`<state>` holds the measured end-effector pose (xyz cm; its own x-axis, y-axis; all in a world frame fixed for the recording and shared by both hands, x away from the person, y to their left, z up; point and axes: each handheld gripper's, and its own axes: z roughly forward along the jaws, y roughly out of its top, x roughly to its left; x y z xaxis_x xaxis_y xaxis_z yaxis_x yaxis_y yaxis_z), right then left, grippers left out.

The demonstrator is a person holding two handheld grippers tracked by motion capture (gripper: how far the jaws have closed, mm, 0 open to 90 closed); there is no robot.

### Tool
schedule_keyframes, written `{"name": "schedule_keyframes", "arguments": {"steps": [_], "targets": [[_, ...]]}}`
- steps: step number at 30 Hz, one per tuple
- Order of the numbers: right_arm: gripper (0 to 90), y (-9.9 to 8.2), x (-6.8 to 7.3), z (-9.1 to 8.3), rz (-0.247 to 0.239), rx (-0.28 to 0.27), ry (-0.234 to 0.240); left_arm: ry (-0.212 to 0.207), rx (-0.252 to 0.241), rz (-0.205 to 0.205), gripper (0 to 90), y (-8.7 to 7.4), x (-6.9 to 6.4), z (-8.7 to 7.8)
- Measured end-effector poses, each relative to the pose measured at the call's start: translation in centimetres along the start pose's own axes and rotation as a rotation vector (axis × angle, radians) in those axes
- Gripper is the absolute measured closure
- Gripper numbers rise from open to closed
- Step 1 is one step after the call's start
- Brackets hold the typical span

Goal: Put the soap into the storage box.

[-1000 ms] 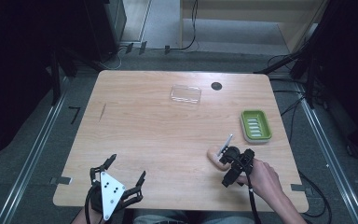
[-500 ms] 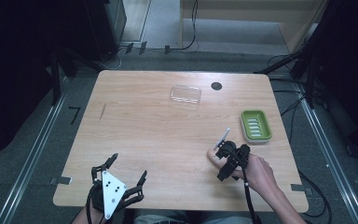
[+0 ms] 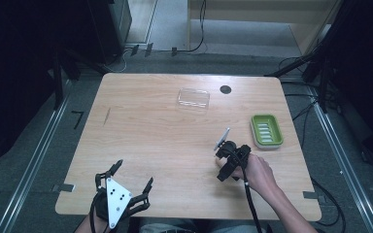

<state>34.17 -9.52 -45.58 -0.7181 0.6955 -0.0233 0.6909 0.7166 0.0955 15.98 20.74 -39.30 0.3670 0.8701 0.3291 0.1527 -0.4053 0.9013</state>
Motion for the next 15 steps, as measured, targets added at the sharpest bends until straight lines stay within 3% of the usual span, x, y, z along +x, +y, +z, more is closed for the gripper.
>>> {"name": "schedule_keyframes", "arguments": {"steps": [15], "targets": [[7.8,1.3,-0.2,1.2,0.005,0.03,-0.019,0.002,0.0,-0.003,9.9,0.0,0.1,0.0]]}}
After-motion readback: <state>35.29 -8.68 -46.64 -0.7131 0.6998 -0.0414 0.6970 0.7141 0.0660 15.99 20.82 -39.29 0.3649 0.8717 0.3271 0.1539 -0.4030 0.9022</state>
